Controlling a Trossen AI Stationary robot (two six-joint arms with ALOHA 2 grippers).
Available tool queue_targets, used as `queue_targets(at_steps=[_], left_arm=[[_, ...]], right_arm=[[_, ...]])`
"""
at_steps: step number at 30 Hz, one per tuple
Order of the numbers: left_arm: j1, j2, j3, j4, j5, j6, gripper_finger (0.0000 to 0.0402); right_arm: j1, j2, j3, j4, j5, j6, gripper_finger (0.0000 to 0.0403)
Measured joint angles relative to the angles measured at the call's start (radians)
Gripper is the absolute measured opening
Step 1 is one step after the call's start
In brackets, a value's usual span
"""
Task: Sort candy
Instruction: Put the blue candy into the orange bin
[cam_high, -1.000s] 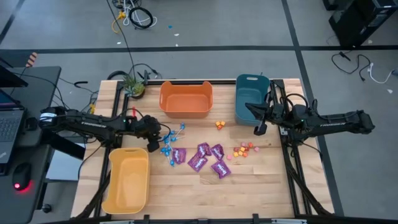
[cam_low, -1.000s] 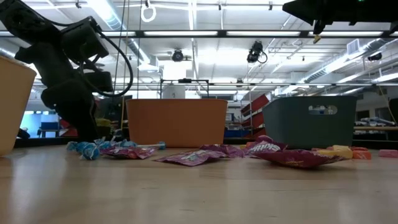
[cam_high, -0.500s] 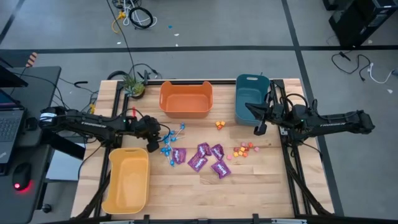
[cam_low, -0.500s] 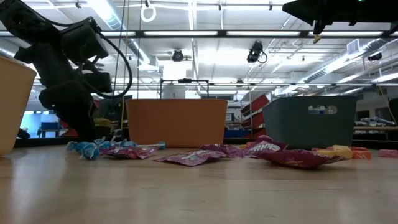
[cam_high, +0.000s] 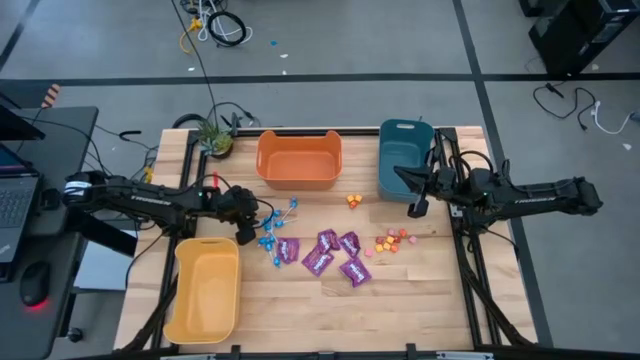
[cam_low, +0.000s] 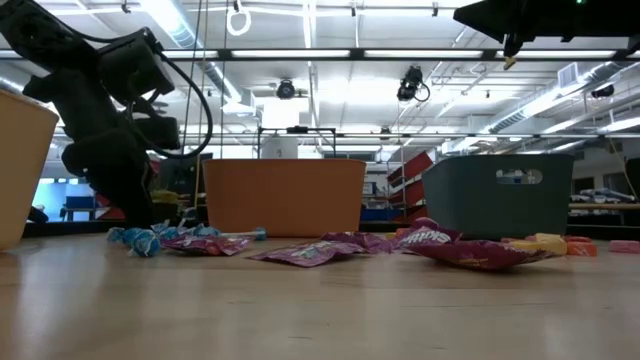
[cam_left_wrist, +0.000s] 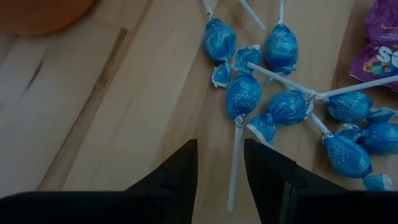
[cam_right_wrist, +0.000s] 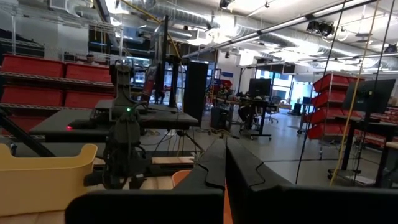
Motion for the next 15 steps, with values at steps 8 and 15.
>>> queue_targets(at_steps=[8,15], left_arm=[[0.000,0.001,0.000,0.000,-0.002,-0.017,0.0135],[0.000,0.028,0.000,0.003,-0.003,-0.018,0.0135]], right_arm=[[0.000,0.000,0.000,0.000,0.000,0.000,0.0000],[0.000,0.000,0.000,-0.001,0.000,0.000,0.0000]])
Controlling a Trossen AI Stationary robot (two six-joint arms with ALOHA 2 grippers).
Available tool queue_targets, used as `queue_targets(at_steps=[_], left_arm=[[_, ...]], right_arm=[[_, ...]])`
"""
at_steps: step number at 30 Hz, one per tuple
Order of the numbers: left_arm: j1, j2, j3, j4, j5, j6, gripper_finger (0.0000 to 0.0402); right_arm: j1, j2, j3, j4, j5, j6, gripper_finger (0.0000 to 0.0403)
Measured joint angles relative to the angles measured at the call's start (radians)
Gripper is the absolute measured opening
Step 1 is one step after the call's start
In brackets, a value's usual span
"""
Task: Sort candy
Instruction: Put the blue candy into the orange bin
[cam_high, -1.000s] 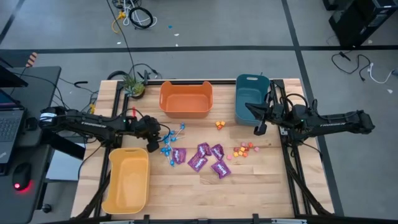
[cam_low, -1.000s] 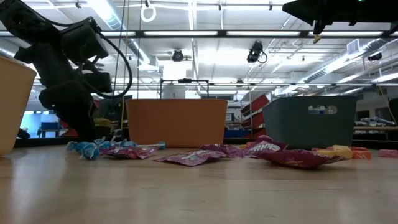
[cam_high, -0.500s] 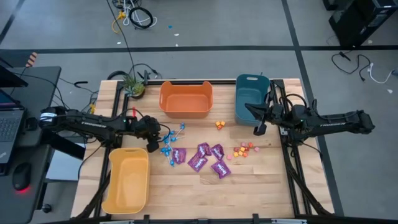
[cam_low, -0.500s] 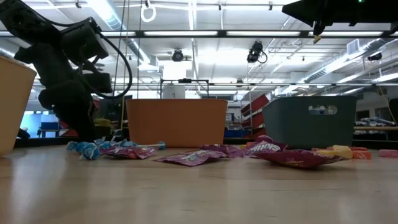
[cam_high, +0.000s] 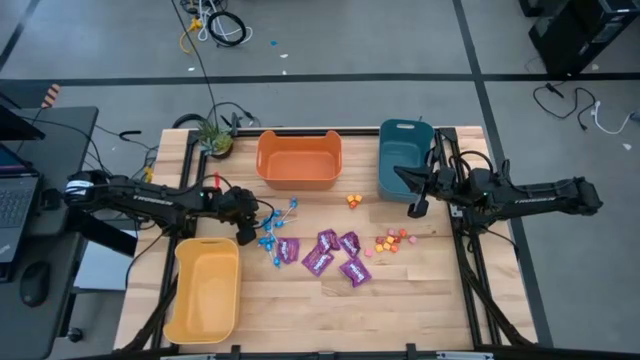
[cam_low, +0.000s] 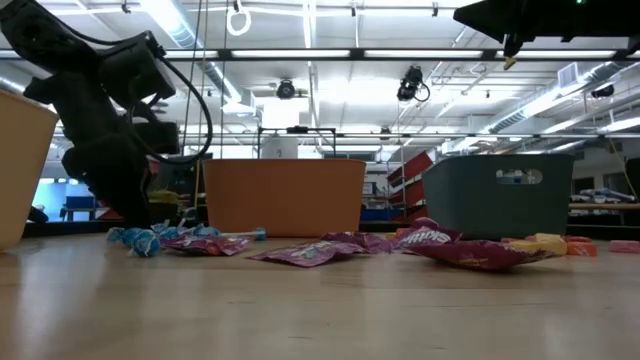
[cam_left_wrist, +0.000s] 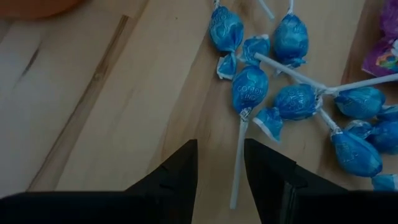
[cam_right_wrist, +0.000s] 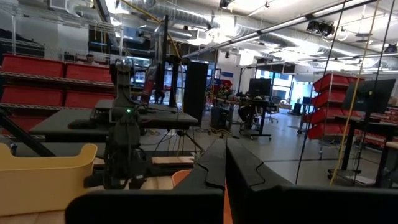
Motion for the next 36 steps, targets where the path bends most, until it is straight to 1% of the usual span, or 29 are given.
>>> queue_targets(at_steps=[7,15,17,19,21,24,25,36], left_arm=[[0.000,0.063,0.000,0.049,-0.004,0.000,0.0135],[0.000,0.070,0.002,0.047,-0.015,0.003,0.0130],[0.000,0.070,0.003,0.039,-0.019,0.002,0.0120],[0.000,0.070,0.004,0.030,-0.026,0.001,0.0101],[0.000,0.070,0.004,0.027,-0.032,0.000,0.0074],[0.000,0.070,0.004,0.027,-0.038,0.000,0.0023],[0.000,0.070,0.004,0.027,-0.038,0.000,0.0013],[0.000,0.069,0.001,0.029,-0.046,-0.003,0.0001]], right_arm=[[0.000,0.000,0.000,0.000,0.000,0.000,0.0000],[0.000,0.000,0.000,0.000,0.000,0.000,0.0000],[0.000,0.000,0.000,0.001,0.000,0.000,0.0000],[0.000,0.000,0.000,0.001,0.000,0.000,0.0000],[0.000,0.000,0.000,0.001,0.000,0.000,0.0000],[0.000,0.000,0.000,0.001,0.000,0.000,0.0000],[0.000,0.000,0.000,0.001,0.000,0.000,0.0000],[0.000,0.000,0.000,0.001,0.000,0.003,0.0000]])
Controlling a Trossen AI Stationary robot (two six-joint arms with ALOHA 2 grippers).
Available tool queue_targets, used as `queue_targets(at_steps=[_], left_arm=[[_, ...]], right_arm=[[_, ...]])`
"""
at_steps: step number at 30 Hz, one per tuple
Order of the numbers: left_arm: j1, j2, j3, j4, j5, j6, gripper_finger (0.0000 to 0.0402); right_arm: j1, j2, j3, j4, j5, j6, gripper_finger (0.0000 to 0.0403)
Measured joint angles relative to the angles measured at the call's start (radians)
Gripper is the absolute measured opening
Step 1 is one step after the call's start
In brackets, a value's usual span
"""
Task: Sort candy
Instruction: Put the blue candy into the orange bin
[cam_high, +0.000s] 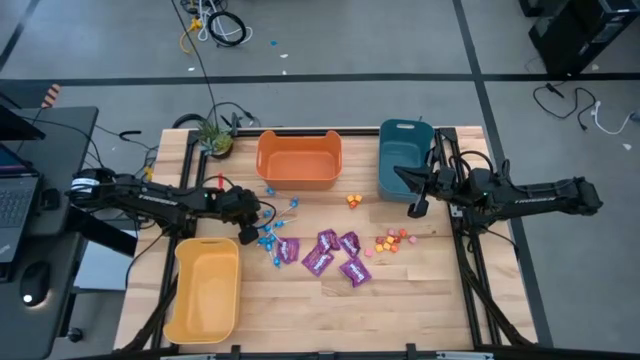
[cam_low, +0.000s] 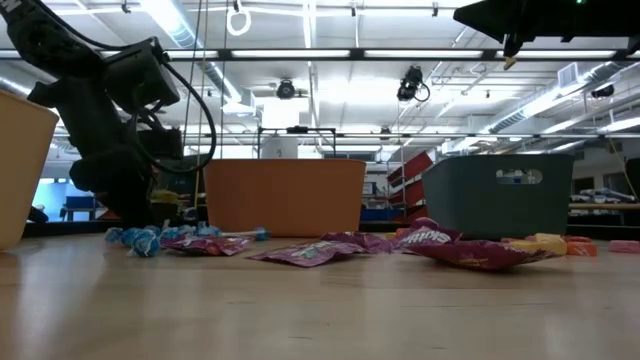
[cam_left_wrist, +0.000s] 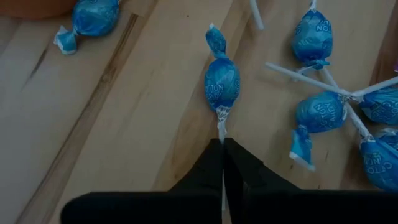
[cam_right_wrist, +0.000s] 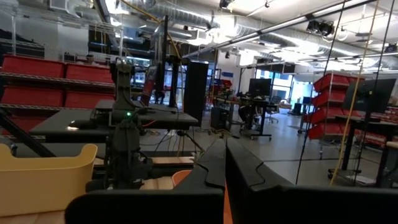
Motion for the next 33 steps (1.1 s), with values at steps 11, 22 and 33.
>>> queue_targets(at_steps=[11,22,33], left_arm=[[0.000,-0.010,0.024,0.001,-0.003,0.033,0.0000],[0.000,-0.012,0.063,-0.014,-0.002,0.059,0.0000],[0.000,-0.085,0.080,-0.019,-0.002,0.108,0.0000]], right_arm=[[0.000,0.000,0.000,0.000,0.000,0.000,0.0000],[0.000,0.000,0.000,0.000,0.000,0.000,0.0000],[0.000,0.000,0.000,0.001,0.000,0.010,0.0000]])
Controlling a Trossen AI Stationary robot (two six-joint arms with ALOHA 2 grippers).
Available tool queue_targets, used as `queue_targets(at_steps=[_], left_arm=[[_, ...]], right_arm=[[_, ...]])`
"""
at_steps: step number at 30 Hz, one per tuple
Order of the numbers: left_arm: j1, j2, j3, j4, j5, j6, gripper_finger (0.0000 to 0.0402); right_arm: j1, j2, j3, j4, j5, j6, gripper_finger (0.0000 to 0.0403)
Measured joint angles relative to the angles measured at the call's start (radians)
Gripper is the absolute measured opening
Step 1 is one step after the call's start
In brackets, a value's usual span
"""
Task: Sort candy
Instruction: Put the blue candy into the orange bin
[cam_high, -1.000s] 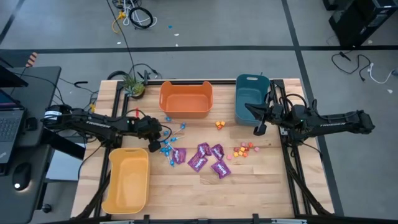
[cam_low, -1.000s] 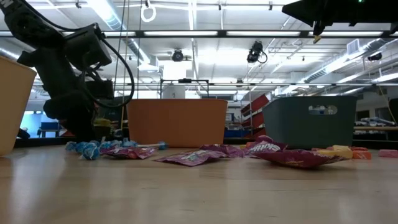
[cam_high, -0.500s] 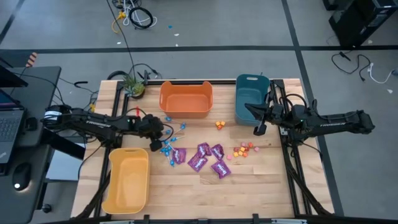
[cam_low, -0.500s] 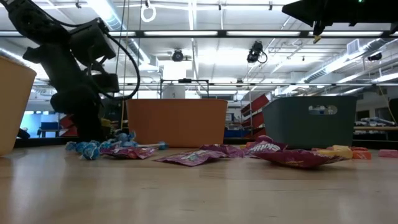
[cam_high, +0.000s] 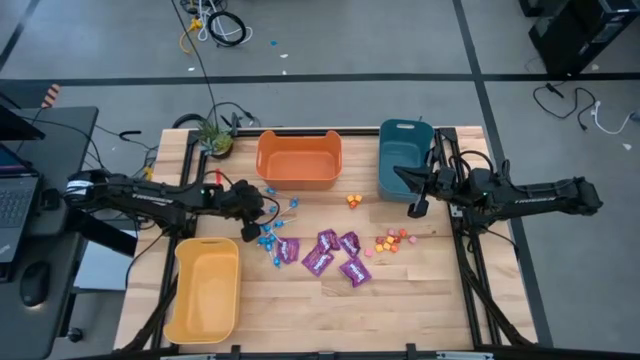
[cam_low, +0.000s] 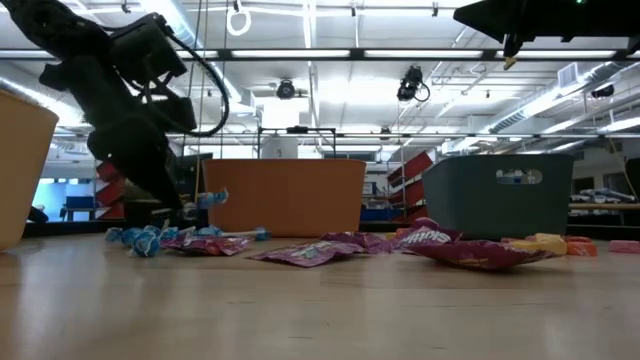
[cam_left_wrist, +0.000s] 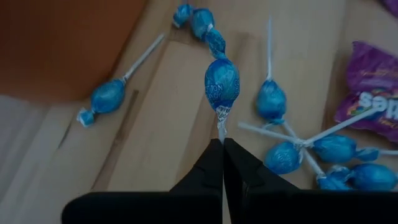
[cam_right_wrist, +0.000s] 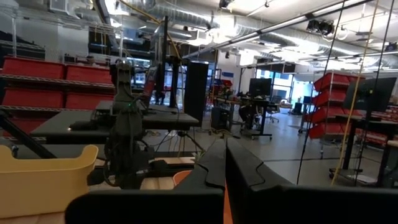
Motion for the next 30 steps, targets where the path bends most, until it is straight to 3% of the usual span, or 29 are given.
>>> queue_targets(at_steps=[16,30], left_arm=[[-0.002,-0.144,0.000,0.047,-0.002,0.083,0.0000],[-0.002,-0.171,0.001,0.174,-0.022,0.146,0.0000]], right_arm=[[0.001,0.000,0.000,0.000,0.000,0.009,0.0000],[0.001,0.000,0.000,0.000,0.000,0.016,0.0000]])
